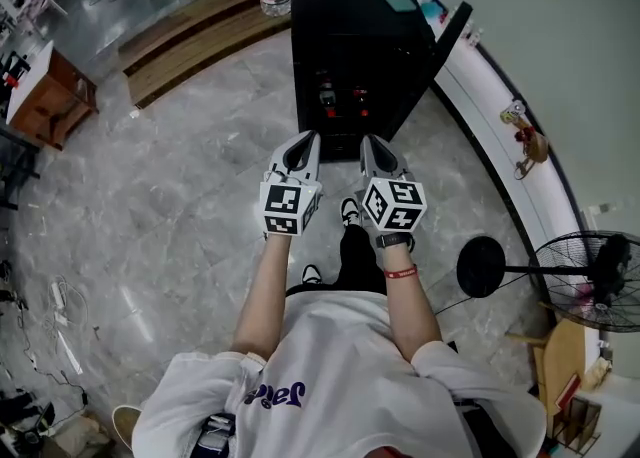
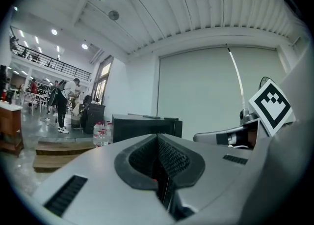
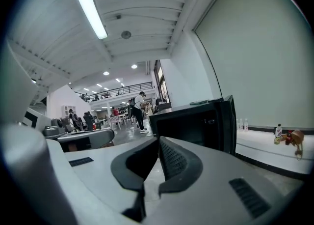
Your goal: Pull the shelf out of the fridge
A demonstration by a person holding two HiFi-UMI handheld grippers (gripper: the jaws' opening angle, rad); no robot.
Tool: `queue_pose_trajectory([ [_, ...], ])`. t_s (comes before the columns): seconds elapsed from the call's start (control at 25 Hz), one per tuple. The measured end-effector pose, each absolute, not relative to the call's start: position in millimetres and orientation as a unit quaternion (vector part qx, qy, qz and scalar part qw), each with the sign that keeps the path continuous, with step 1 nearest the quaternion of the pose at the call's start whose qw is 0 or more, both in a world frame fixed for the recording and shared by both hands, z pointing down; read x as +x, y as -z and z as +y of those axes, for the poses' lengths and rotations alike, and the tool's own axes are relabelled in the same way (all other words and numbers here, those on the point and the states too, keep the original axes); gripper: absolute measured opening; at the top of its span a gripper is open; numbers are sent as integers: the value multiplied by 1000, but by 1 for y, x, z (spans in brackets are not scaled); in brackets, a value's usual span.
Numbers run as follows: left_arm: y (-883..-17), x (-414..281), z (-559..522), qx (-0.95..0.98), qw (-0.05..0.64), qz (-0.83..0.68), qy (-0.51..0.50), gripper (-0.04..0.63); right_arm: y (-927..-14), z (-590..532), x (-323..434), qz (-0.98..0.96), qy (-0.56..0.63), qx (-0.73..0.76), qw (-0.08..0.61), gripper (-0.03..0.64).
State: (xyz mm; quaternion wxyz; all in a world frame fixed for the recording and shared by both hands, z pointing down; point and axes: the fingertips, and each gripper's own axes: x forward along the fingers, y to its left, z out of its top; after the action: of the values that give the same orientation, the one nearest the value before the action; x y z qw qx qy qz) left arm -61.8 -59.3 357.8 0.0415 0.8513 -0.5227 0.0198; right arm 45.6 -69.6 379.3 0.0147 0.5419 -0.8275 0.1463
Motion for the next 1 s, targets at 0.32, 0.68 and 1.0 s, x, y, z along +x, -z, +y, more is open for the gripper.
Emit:
queue_pose_trajectory([
  [0.32,-378,-40,-128,841,52,-538,-21,18,-413,-145,67,-832,-167,527,28,29],
  [0.68,-423,-27,-182,842,76,-533,-29,18,-468,-211,77,-820,-210,532,28,35],
  [1.0,-473,-31,-227,837,95,-538,-31,18,-537,-267,75,-801,-281,529,1,52],
])
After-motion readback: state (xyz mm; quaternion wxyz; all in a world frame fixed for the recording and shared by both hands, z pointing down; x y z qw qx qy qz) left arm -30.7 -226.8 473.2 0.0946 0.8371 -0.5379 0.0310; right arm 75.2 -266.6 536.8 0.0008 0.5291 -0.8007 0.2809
